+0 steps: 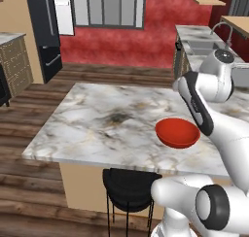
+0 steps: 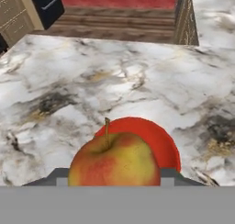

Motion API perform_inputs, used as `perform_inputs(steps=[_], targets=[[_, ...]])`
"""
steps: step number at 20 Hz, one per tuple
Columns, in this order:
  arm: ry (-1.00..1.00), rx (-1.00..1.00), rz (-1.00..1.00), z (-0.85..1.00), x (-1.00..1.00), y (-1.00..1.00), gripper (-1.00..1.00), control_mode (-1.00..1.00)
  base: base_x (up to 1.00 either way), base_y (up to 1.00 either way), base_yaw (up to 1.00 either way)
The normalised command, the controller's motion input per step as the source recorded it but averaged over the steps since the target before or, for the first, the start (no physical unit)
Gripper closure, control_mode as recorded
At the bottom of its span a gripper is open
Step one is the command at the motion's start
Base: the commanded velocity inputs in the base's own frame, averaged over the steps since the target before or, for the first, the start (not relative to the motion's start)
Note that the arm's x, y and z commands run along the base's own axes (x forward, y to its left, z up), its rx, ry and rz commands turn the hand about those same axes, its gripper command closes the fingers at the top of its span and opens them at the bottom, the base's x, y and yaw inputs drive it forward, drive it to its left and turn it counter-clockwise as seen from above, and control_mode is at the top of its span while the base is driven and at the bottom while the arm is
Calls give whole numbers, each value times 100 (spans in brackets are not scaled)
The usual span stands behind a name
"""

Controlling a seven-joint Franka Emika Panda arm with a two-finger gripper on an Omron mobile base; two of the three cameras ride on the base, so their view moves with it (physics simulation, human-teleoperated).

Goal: Retrieve the apple and mango from the fridge and place them into the bowl on the dining table.

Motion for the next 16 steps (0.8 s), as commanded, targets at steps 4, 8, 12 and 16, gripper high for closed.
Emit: perform_inputs(steps=[4,8,12,16], targets=[[26,0,0,-45,-13,0,100,-100,0,0,0],[25,0,0,-38,-29,0,100,-100,0,0,0],[16,0,0,-42,-33,0,100,-100,0,0,0],[2,0,1,-53,-15,0,100,-100,0,0,0]])
